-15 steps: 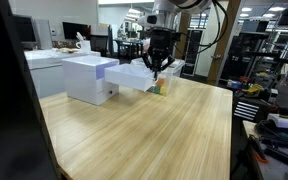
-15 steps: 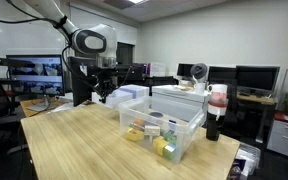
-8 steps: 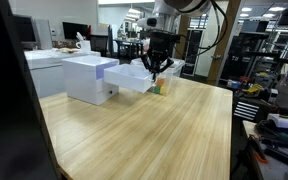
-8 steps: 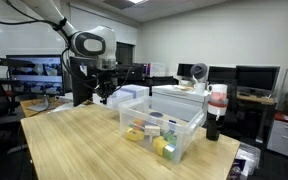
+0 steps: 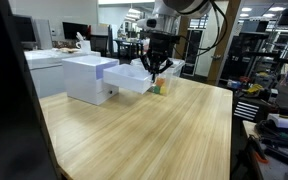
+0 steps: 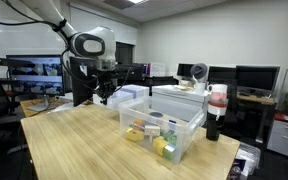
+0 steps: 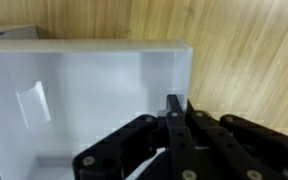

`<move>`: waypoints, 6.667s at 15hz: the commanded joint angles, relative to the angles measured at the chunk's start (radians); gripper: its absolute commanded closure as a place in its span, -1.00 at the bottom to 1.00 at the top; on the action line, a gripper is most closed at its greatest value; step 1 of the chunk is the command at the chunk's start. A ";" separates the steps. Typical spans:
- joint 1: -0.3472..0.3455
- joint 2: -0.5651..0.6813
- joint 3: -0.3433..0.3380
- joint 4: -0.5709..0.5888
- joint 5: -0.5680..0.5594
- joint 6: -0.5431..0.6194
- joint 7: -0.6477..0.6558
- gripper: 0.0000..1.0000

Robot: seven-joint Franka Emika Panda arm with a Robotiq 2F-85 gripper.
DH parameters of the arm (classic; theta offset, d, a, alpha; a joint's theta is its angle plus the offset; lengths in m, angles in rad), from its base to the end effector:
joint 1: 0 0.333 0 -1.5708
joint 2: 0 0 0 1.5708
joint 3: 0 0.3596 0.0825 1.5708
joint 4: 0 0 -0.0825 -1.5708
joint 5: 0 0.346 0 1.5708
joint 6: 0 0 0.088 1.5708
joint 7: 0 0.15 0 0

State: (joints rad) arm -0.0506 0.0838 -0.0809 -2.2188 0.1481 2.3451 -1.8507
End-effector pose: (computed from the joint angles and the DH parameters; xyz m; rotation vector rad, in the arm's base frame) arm 0.5159 -0.0610 0.3690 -2.1515 -2.2561 -0.1690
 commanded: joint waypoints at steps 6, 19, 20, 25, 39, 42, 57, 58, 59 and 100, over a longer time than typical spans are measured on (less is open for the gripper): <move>-0.001 0.209 0.071 0.313 -0.023 -0.068 0.091 0.98; 0.014 0.453 0.091 0.784 -0.175 -0.413 0.407 0.98; 0.013 0.462 0.094 0.797 -0.178 -0.417 0.424 0.98; 0.000 0.523 0.109 0.896 -0.164 -0.489 0.445 0.98; -0.038 0.646 0.057 1.075 -0.152 -0.912 0.487 0.98; -0.043 0.623 0.048 1.038 -0.150 -0.935 0.483 0.98; -0.048 0.490 0.069 0.811 -0.190 -0.948 0.494 0.98; -0.046 0.474 0.071 0.785 -0.191 -0.946 0.494 0.98; -0.044 0.457 0.073 0.756 -0.192 -0.943 0.494 0.98; -0.002 0.023 0.068 0.112 -0.179 -0.697 0.556 0.98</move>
State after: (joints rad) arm -0.0402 0.0921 -0.0054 -2.0117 -0.0096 1.6188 -1.2290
